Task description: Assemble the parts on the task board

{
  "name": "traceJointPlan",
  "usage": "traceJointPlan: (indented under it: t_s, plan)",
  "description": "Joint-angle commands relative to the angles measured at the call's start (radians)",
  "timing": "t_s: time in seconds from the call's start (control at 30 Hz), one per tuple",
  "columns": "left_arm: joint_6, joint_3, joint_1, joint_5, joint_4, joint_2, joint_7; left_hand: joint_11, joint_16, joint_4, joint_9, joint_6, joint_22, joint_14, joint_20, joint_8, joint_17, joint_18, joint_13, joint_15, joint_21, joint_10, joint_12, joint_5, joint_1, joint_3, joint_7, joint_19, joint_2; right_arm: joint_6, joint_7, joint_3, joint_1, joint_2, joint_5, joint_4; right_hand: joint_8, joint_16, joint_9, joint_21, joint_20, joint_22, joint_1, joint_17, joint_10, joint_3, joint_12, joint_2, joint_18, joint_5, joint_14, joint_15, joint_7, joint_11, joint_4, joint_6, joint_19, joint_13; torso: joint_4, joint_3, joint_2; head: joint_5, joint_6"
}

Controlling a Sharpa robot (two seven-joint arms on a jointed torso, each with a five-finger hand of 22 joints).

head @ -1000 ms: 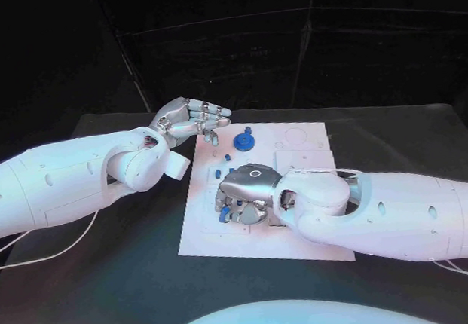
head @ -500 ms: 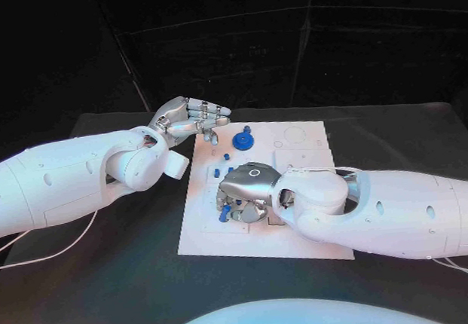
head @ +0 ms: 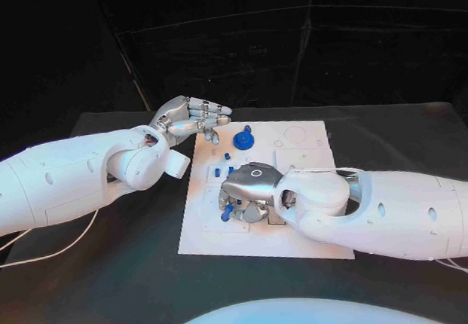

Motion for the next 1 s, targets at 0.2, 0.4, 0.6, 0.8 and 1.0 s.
traceJointPlan:
  t_s: [0.2,0.4,0.6,0.8,1.0]
  plan:
    - [0.006,0.001,0.001,0.004,-0.001,0.002,0.008,-0.001,-0.005,-0.002,-0.001,0.001,-0.001,-0.006,-0.001,0.005,-0.002,0.013,0.001,-0.003,-0.002,-0.007,0.006,0.000,-0.001,-0.006,0.006,-0.007,0.008,0.004,-0.011,0.000,-0.001,-0.005,-0.020,0.009,0.003,-0.004,0.002,-0.005,-0.003,0.001,-0.003,-0.001,0.008,-0.001,-0.006,0.002,-0.010,0.003,0.040,-0.003,-0.001,0.000,0.002,0.007,-0.004,0.000,-0.0001,0.0001,-0.001,0.001,0.000]
    - [0.008,0.001,0.001,0.004,-0.003,0.004,0.007,-0.001,-0.005,-0.002,-0.001,0.001,-0.001,-0.006,-0.001,0.005,-0.002,0.013,0.001,-0.003,-0.002,-0.007,0.006,0.000,-0.001,-0.006,0.006,-0.007,0.008,0.004,-0.020,0.000,-0.002,-0.007,-0.027,0.013,0.003,-0.005,0.002,-0.005,-0.003,0.002,-0.003,-0.002,0.009,-0.001,-0.007,0.001,-0.010,0.002,0.039,-0.003,-0.002,0.000,0.002,0.008,-0.004,0.000,0.0001,-0.0001,0.000,0.001,0.001]
    - [0.010,0.001,0.001,0.004,-0.004,0.005,0.006,-0.001,-0.005,-0.002,-0.001,0.000,-0.001,-0.007,-0.001,0.005,-0.002,0.013,0.001,-0.003,-0.003,-0.009,0.006,0.000,0.000,-0.006,0.006,-0.007,0.008,0.012,-0.027,0.000,-0.002,-0.002,-0.031,0.012,0.003,-0.005,0.002,-0.006,-0.003,0.000,-0.007,-0.003,0.010,-0.004,-0.009,-0.001,-0.010,0.001,0.039,-0.004,-0.002,0.000,0.004,0.008,-0.005,0.000,-0.0001,-0.0003,0.000,0.001,0.002]
    - [0.010,0.001,0.001,0.004,-0.005,0.008,0.006,-0.001,-0.005,-0.002,-0.001,0.000,-0.001,-0.007,-0.001,0.005,-0.002,0.013,0.001,-0.003,-0.003,-0.009,0.006,0.000,0.000,-0.006,0.006,-0.007,0.008,0.025,-0.028,0.000,-0.002,0.018,-0.032,0.006,-0.004,-0.005,-0.001,-0.012,-0.003,-0.010,-0.021,-0.004,0.007,-0.010,-0.022,-0.009,-0.009,0.000,0.039,-0.002,0.001,0.002,0.012,0.001,-0.011,-0.001,0.0008,-0.0005,0.000,0.000,0.002]
    - [0.011,0.001,0.001,0.004,-0.005,0.009,0.005,-0.001,-0.005,-0.002,-0.001,0.000,-0.001,-0.007,-0.001,0.005,-0.002,0.013,0.001,-0.003,-0.003,-0.009,0.006,0.000,0.000,-0.006,0.006,-0.007,0.008,0.014,-0.027,0.000,-0.004,0.029,-0.031,0.003,-0.014,-0.006,-0.004,-0.016,0.000,-0.015,-0.030,-0.005,0.000,-0.014,-0.034,-0.016,-0.008,-0.001,0.038,0.001,0.005,0.006,0.017,-0.011,-0.014,-0.003,0.0007,-0.0008,0.000,0.000,0.001]
